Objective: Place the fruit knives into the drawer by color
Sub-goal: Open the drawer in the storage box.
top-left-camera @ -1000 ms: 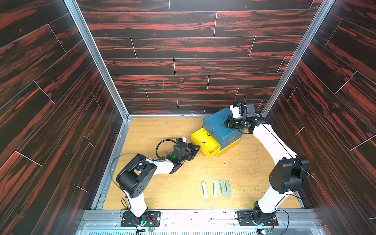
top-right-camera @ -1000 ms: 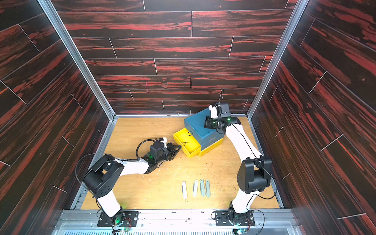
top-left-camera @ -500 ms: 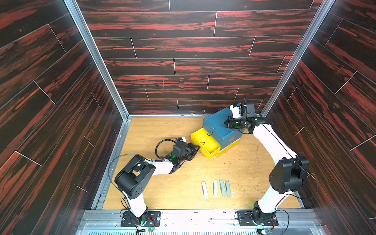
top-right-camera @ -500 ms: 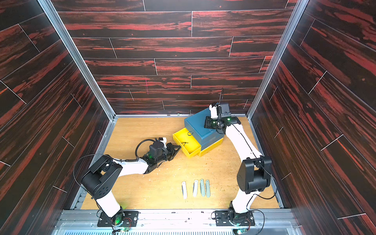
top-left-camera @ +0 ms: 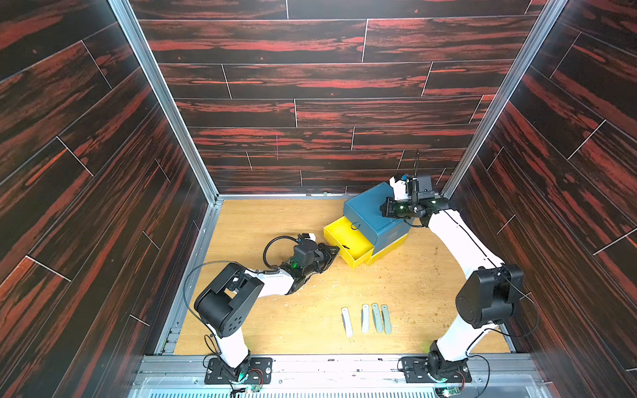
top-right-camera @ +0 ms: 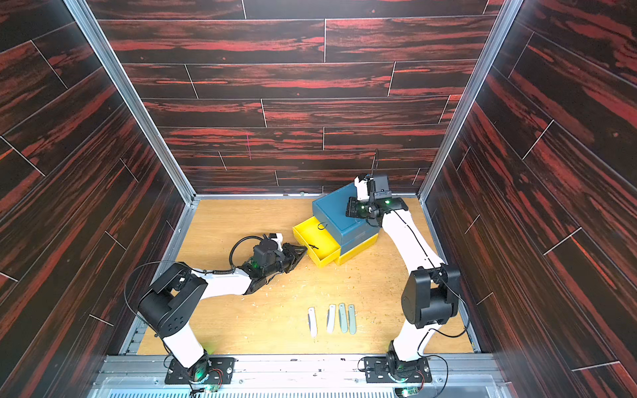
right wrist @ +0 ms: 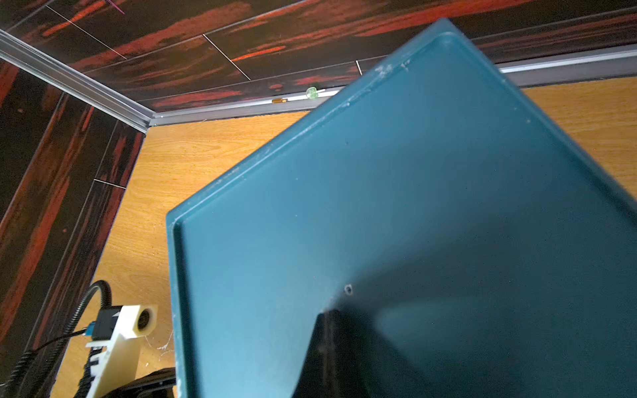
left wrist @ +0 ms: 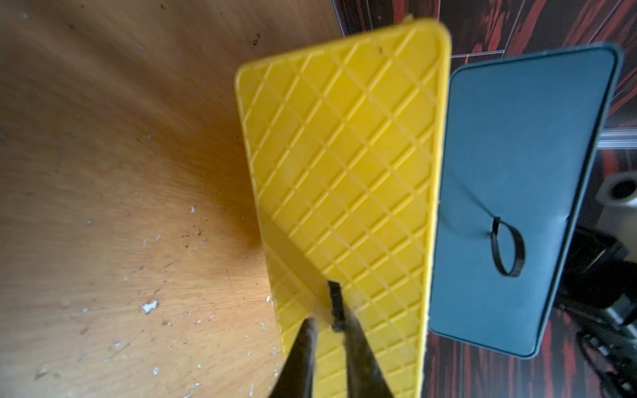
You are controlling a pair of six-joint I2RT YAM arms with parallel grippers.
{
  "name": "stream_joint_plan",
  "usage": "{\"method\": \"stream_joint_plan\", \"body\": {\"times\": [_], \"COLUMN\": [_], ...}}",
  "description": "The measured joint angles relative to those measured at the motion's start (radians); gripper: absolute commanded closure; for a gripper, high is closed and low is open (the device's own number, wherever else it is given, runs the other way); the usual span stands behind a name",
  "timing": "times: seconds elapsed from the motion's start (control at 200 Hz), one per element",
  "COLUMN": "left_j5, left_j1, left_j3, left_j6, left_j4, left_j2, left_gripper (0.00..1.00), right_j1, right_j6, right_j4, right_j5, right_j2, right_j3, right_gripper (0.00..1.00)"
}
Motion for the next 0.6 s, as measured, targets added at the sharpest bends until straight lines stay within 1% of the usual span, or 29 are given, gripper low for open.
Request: {"method": "stream_joint_plan", "body": {"times": [0.07,0.105,0.286,0.316,0.376,0.466,0.601], "left_j5": [0.0,0.0,0.0,-0.002,-0.003,-0.011,-0.029], "left_j1": [0.0,0.0,0.0,0.0,0.0,0.0,-0.002], "left_j3": [0.0,0.0,0.0,0.0,0.0,0.0,0.012], "left_j6": [0.009,0.013,0.037,0.042,0.053,0.079,0.129], "left_j4": [-0.018,-0.029,-0.079,-0.092,-0.12,-0.185,-0.33], "left_j2": [-0.006,-0.013,-0.065,-0.079,-0.105,-0.159,-0.254], "left_gripper": [0.71,0.69,0.68,0.65,0.64,0.58,0.41], "right_j1": [0.0,0.0,0.0,0.0,0.0,0.0,0.0], "right_j6": [0.0,0.0,0.0,0.0,0.0,0.0,0.001], "right_j4": [0.0,0.0,0.0,0.0,0.0,0.0,-0.001], "right_j5": [0.0,0.0,0.0,0.0,0.0,0.0,0.0], "right_j2": [0.0,0.0,0.0,0.0,0.0,0.0,0.0], "right_j3": [0.0,0.0,0.0,0.0,0.0,0.0,0.001], "right_gripper": [1.0,1.0,1.0,1.0,1.0,1.0,1.0]}}
